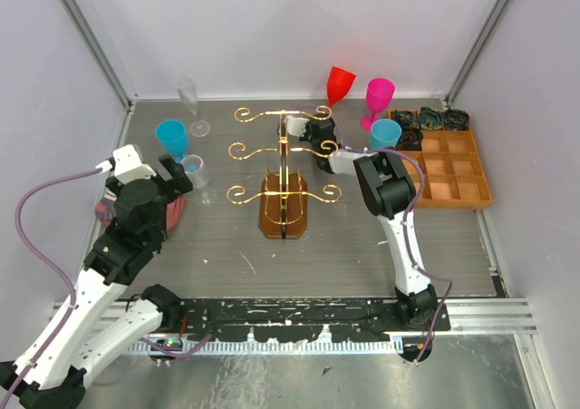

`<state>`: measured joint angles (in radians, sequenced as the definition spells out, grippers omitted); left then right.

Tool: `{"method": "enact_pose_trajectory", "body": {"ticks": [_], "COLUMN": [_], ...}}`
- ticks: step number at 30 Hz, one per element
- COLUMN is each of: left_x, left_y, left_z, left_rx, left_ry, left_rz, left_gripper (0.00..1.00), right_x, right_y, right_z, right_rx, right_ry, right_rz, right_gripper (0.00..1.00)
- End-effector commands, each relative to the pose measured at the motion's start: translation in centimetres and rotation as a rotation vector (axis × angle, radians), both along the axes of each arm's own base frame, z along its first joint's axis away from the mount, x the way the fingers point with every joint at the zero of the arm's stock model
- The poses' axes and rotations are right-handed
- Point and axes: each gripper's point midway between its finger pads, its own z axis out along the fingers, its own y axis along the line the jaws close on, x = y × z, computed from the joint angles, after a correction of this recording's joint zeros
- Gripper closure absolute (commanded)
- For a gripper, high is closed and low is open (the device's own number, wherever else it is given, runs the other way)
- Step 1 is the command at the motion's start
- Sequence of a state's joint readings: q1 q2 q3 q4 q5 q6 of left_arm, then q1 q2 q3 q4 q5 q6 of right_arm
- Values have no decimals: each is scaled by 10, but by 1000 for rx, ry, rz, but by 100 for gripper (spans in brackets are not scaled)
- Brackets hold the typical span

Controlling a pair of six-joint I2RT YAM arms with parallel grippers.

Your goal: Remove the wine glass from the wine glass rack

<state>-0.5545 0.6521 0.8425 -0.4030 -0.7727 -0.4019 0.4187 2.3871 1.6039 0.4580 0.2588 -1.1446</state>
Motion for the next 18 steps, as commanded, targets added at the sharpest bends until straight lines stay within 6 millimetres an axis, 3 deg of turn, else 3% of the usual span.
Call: {"method": "enact_pose_trajectory", "body": {"ticks": [1,7,9,12,18], "left_x": [-1,-10,-12,-13,-11], "left_y": [5,19,20,20,17], "left_z": [12,14,15,15,11], "left_rx": [-3,-10,-20,-29,-25], "left_ry": [-35,-62,-78,-82,-65], "left_rz": [23,74,78,73,66], "left_gripper": [2,2,2,2,2], "right_x": [-2,-8,-9,-11,-18], "right_y": [-6,-2,-1,-3,-2], "right_z": [-10,-14,-15,-25,-24], "right_rx": [-60,-68,-73,-84,-84], "right_ry": [-70,-111,-112,-102,-117], "right_rz": [-32,-31,-26,-36,-39], "right_gripper": [87,83,73,66,41]}}
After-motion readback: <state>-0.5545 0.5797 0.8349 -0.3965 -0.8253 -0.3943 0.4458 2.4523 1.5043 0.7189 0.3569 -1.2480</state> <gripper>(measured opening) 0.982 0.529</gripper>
